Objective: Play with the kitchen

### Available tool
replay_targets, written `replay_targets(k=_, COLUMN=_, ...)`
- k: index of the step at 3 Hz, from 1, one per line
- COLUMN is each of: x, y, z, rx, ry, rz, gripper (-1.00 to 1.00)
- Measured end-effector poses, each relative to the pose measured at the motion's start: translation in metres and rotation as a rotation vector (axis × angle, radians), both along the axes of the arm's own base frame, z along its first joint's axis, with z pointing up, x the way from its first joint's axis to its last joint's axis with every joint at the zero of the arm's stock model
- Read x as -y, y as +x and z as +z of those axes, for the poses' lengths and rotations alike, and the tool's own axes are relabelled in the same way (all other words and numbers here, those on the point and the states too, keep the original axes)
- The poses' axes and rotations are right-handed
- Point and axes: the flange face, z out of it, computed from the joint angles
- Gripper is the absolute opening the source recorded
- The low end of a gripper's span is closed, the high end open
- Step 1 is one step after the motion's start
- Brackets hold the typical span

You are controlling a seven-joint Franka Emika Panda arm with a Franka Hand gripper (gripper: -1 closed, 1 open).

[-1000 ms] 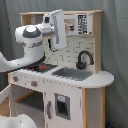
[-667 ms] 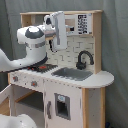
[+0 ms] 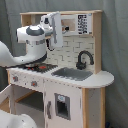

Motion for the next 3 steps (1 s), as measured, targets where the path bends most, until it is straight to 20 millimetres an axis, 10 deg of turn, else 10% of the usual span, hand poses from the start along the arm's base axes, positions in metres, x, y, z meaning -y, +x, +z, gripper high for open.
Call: replay_targets(k=3, x=-0.080, y=0.042, z=0.008, rx=-0.030, ry=0.014, rz=0.193, gripper=-1.00)
